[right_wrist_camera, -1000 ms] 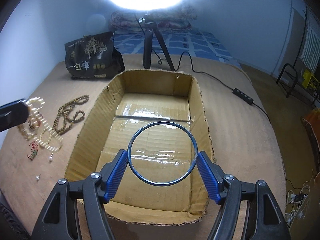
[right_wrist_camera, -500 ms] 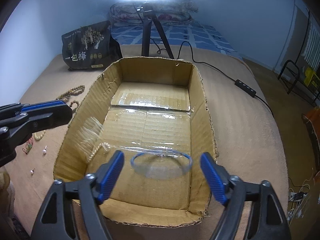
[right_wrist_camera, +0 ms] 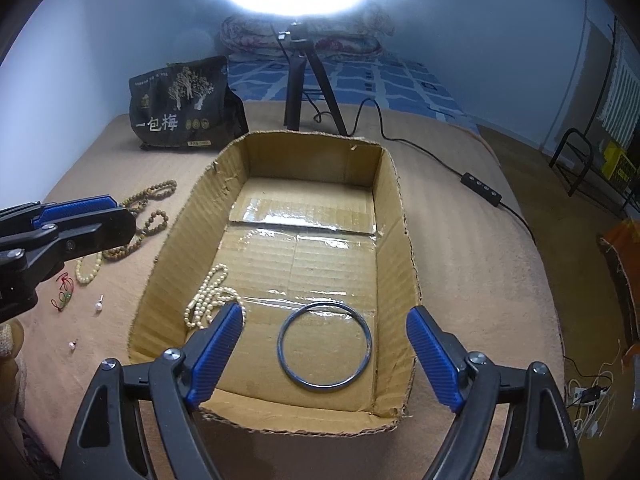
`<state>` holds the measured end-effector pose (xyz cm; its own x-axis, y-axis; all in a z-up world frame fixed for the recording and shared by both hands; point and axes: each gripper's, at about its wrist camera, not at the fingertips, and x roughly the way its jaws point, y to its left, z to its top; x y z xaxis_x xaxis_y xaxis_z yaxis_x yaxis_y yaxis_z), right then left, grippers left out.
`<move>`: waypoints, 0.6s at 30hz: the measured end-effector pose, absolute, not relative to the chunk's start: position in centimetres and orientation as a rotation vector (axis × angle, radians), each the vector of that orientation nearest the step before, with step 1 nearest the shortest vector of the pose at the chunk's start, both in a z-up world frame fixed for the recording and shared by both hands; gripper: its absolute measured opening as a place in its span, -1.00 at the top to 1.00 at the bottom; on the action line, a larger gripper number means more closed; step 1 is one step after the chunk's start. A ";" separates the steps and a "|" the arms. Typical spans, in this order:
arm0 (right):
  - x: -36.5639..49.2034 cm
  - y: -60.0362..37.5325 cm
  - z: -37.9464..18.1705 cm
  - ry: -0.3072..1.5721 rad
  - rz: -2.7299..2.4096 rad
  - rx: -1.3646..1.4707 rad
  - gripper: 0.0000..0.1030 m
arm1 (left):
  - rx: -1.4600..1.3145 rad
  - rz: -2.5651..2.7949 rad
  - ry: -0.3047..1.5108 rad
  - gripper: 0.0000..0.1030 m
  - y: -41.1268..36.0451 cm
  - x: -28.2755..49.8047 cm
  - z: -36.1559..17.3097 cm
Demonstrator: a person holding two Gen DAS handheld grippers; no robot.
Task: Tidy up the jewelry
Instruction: 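Open the left tool to drop the pearls while the right tool releases the bangle into the box, then move the left tool to the brown leather watch while the right tool approaches the pearl earring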
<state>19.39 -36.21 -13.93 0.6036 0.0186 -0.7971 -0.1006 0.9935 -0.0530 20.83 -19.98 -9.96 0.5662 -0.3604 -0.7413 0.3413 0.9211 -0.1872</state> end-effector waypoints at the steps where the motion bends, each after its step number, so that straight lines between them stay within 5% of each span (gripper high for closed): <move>1: 19.3 -36.0 -13.7 0.918 0.071 -0.099 -0.67 | -0.022 -0.408 0.875 0.35 -19.7 20.8 -9.9; 7: 19.4 -34.5 -12.9 0.903 0.079 -0.107 -0.68 | -0.040 -0.348 0.863 0.18 -16.0 20.9 -9.3; 18: 20.0 -29.6 -11.4 0.867 0.152 -0.125 -0.78 | -0.075 -0.229 0.841 0.17 -7.6 21.6 -8.3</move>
<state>20.01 -29.59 -11.45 0.6377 0.0820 -0.7659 -0.1835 0.9819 -0.0477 21.58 -7.65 -8.33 0.6438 -0.2308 -0.7295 0.1718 0.9727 -0.1560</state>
